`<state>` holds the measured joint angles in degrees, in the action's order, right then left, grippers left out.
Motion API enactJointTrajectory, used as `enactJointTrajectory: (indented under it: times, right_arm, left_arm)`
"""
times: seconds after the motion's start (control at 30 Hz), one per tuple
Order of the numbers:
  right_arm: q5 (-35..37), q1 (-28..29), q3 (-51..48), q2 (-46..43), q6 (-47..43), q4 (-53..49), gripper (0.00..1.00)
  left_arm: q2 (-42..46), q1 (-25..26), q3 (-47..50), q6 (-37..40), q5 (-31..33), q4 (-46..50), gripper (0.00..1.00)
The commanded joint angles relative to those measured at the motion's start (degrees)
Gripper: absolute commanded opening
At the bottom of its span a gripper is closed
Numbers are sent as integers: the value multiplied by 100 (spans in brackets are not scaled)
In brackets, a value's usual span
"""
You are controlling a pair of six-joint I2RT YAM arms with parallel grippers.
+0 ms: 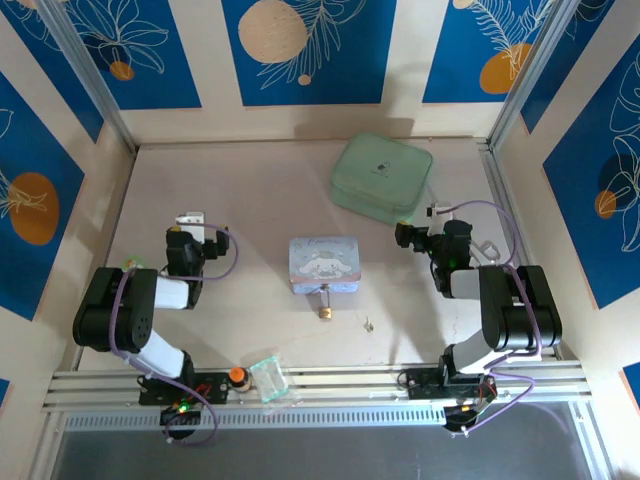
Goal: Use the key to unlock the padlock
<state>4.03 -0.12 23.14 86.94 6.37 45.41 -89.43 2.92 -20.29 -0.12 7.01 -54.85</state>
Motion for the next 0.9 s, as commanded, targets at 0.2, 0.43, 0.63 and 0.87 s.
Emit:
enactJointTrajectory:
  times: [0.2, 0.43, 0.63, 0.87]
  right_arm:
    - [-104, -23, 119, 15, -110, 12, 99]
    - [-104, -23, 117, 16, -110, 19, 99]
    - [-104, -23, 113, 16, -110, 12, 99]
    - [-113, -23, 111, 16, -110, 12, 99]
  left_arm:
    - [-15, 49, -106, 229, -450, 87, 100]
    - [-22, 51, -102, 234, -445, 89, 100]
    - [-21, 51, -106, 232, -454, 89, 100]
    - [-15, 51, -107, 241, -446, 90, 100]
